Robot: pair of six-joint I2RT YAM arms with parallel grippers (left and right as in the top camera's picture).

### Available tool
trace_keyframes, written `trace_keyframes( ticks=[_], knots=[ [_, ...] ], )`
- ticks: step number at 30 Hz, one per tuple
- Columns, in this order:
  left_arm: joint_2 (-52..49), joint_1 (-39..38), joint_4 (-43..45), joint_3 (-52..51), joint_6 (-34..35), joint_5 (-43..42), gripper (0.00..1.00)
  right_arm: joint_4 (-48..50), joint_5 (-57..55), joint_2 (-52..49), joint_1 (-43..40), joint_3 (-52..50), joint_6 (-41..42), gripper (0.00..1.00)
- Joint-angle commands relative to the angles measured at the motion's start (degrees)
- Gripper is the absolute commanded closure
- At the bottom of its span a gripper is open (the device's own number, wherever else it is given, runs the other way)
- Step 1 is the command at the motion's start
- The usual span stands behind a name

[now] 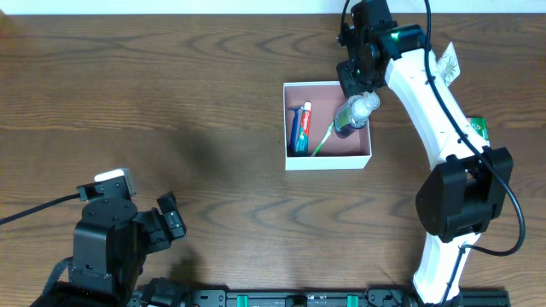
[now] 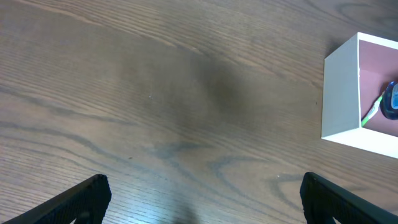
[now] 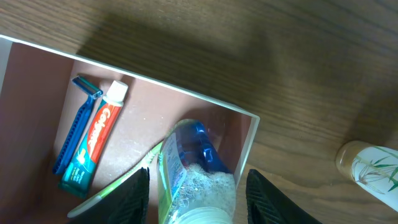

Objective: Pack container

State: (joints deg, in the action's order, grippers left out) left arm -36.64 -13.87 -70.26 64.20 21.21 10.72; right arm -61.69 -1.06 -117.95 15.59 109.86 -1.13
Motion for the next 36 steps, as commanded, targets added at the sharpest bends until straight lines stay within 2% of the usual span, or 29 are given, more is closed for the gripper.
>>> trace_keyframes(
  ticks=[1, 14, 22, 29, 36],
  knots=[
    [0.00, 0.35, -0.02, -0.04, 0.52, 0.44, 0.02, 0.15, 0.02, -0.39, -0.31, 1.11, -0.66, 0.51],
    [0.00, 0.35, -0.02, -0.04, 0.52, 0.44, 0.02, -10.12, -3.74, 4.57, -2.36, 5.33, 6.40, 0.49],
    [0.00, 0.35, -0.02, -0.04, 0.52, 0.44, 0.02, -13.90, -0.17, 4.46, -4.55, 4.98, 5.73, 0.49],
    [0.00, 0.35, -0.02, -0.04, 0.52, 0.44, 0.02, -12.20, 4.42, 4.39, -4.55, 2.34, 1.86, 0.48],
    [0.00, 0.35, -0.02, -0.04, 0.52, 0.44, 0.02, -10.29, 6.49, 4.39, -4.55, -0.35, 1.70, 0.48]
  ],
)
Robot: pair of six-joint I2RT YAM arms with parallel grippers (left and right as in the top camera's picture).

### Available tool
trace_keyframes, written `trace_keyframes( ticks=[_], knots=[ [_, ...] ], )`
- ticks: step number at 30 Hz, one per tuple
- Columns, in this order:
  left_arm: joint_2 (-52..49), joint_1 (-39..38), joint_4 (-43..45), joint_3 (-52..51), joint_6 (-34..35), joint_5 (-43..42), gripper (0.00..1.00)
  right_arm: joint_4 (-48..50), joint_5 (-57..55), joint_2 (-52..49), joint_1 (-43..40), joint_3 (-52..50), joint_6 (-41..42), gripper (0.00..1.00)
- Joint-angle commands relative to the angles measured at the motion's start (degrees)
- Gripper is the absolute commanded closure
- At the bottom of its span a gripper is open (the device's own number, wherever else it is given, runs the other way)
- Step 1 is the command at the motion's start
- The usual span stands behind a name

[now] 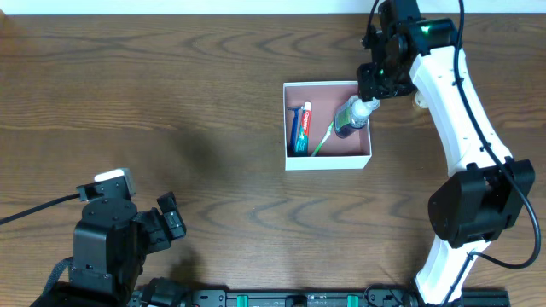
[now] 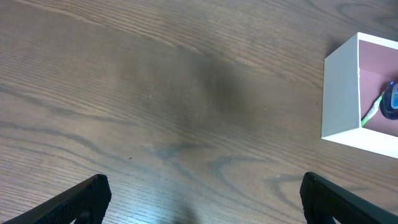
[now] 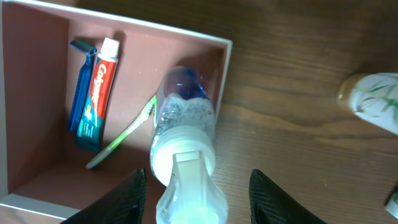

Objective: Pack container

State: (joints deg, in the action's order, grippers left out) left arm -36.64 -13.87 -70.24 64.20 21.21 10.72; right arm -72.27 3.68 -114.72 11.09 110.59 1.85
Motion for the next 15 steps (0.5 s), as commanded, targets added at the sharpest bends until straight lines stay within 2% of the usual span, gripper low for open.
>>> trace_keyframes(
  ticks=[1, 13, 15],
  knots=[
    [0.00, 0.35, -0.04, -0.04, 0.52, 0.44, 0.02, 0.55, 1.73, 1.16, -0.04, -1.46, -1.27, 0.48],
    [0.00, 0.35, -0.04, -0.04, 0.52, 0.44, 0.02, 3.02, 2.16, 1.16, -0.04, -5.35, -1.07, 0.49],
    [0.00, 0.35, -0.04, -0.04, 0.52, 0.44, 0.02, 3.50, 2.19, 1.18, -0.04, -5.35, -1.05, 0.54]
  ],
)
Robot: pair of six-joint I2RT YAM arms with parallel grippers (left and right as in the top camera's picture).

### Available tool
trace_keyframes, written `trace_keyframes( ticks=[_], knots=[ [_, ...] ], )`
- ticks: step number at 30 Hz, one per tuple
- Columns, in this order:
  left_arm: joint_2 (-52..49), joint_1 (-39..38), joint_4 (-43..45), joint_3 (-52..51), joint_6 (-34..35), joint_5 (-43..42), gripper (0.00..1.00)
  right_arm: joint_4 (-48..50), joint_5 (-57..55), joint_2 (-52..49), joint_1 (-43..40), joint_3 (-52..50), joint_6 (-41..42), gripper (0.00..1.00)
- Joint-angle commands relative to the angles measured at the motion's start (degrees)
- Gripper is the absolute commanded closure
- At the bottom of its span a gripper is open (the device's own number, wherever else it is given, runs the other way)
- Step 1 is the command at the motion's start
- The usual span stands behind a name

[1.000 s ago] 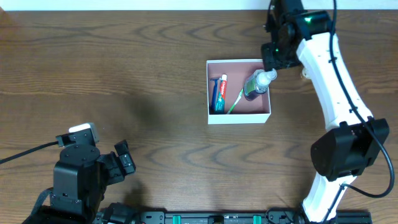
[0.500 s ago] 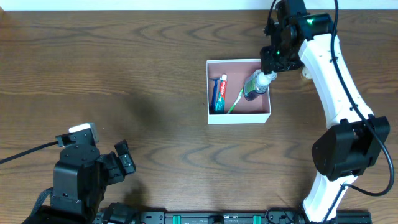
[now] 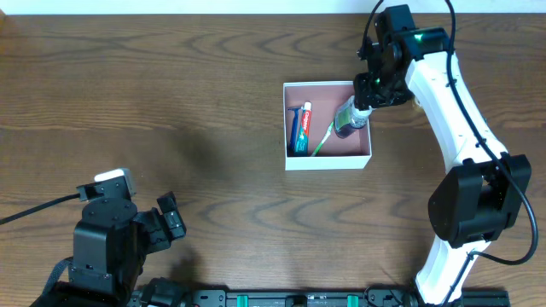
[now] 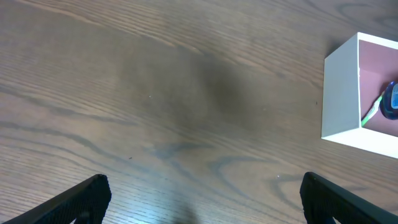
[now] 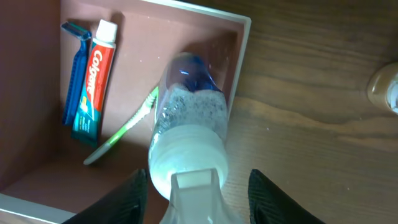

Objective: Pack container

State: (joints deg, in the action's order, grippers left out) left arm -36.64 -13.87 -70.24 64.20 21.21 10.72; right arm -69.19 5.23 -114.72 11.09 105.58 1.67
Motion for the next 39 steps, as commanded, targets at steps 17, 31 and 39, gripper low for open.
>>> trace_keyframes(
  ticks=[17, 31, 39],
  knots=[
    [0.00, 0.35, -0.04, -0.04, 0.52, 0.44, 0.02, 1.05, 1.03, 1.25, -0.04, 2.32, -0.44, 0.72],
    [0.00, 0.35, -0.04, -0.04, 0.52, 0.44, 0.02, 0.09, 1.01, 1.25, 1.92, 10.67, -1.57, 0.75],
    [0.00, 0.35, -0.04, -0.04, 0.52, 0.44, 0.02, 2.05, -0.66, 1.25, 2.23, 10.60, -4.15, 0.75]
  ],
)
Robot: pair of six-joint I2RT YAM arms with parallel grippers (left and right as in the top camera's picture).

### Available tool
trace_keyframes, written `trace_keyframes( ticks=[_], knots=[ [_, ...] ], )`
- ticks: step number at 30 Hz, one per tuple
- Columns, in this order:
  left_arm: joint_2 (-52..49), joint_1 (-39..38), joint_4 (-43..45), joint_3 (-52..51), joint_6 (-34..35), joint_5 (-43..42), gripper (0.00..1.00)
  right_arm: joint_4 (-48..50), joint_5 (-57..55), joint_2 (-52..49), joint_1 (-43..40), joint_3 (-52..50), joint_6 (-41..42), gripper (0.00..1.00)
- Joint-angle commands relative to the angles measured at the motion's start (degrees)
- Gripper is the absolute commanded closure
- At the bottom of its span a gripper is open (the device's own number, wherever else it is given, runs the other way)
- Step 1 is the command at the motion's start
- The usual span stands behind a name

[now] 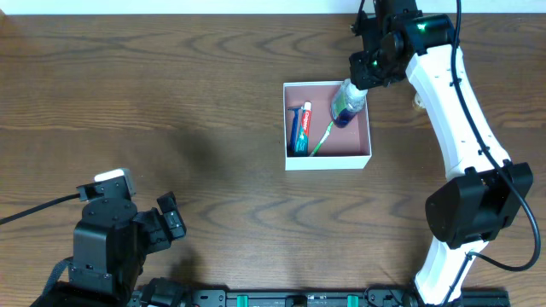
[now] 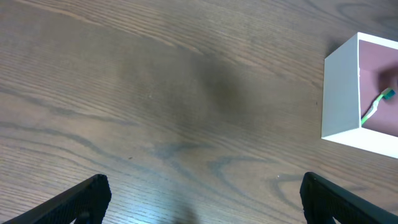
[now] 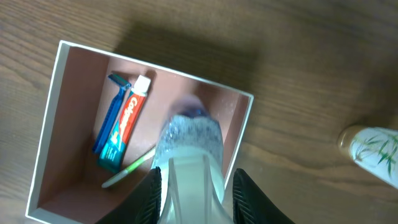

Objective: Pack container

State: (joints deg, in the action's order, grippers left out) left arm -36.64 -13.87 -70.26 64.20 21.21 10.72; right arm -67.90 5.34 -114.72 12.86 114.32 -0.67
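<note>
The white box [image 1: 328, 164] with a pink inside stands right of the table's middle and holds a blue razor [image 3: 111, 115], a red-and-teal toothpaste tube [image 3: 121, 134] and a green toothbrush [image 3: 127, 174]. My right gripper [image 3: 198, 199] is shut on the white cap of a clear bottle with a blue bottom [image 3: 189, 143]. The bottle hangs upright over the box's far right part [image 1: 348, 102]. From the left wrist, only the toothbrush tip shows inside the box [image 2: 341, 93]. My left gripper [image 2: 208, 199] is open over bare table at the front left.
A small cream bottle with a bamboo print [image 3: 370, 146] stands on the table just right of the box. The right arm [image 1: 452, 111] reaches along the table's right side. The wooden table's far edge lies close behind the box.
The right fingers stood apart on either side of the bottle's cap while the bottle leaned in the box's right side. Now they are shut on it and it is raised. The left arm is unchanged.
At first the bottle lay in the box's right side with the open right gripper over it. Then it leaned against the right wall, cap over the rim, fingers wide on both sides. Now the gripper is shut on it and holds it above the box.
</note>
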Motion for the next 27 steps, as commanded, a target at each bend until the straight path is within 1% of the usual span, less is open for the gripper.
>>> trace_keyframes(
  ticks=[1, 11, 20, 27],
  knots=[
    [0.00, 0.35, -0.02, -0.04, 0.52, 0.44, 0.02, 0.92, -1.36, 1.25, 0.50, 1.86, -2.08, 0.75],
    [0.00, 0.35, -0.02, -0.04, 0.52, 0.44, 0.02, 1.73, -2.58, 1.18, 1.40, 1.75, -5.77, 0.75],
    [0.00, 0.35, -0.02, -0.04, 0.52, 0.44, 0.02, 2.78, -9.77, 1.14, 3.78, 0.77, -6.75, 0.75],
    [0.00, 0.35, -0.02, -0.04, 0.52, 0.44, 0.02, 2.99, -9.86, 1.14, 4.92, 0.61, -6.75, 0.75]
  ],
)
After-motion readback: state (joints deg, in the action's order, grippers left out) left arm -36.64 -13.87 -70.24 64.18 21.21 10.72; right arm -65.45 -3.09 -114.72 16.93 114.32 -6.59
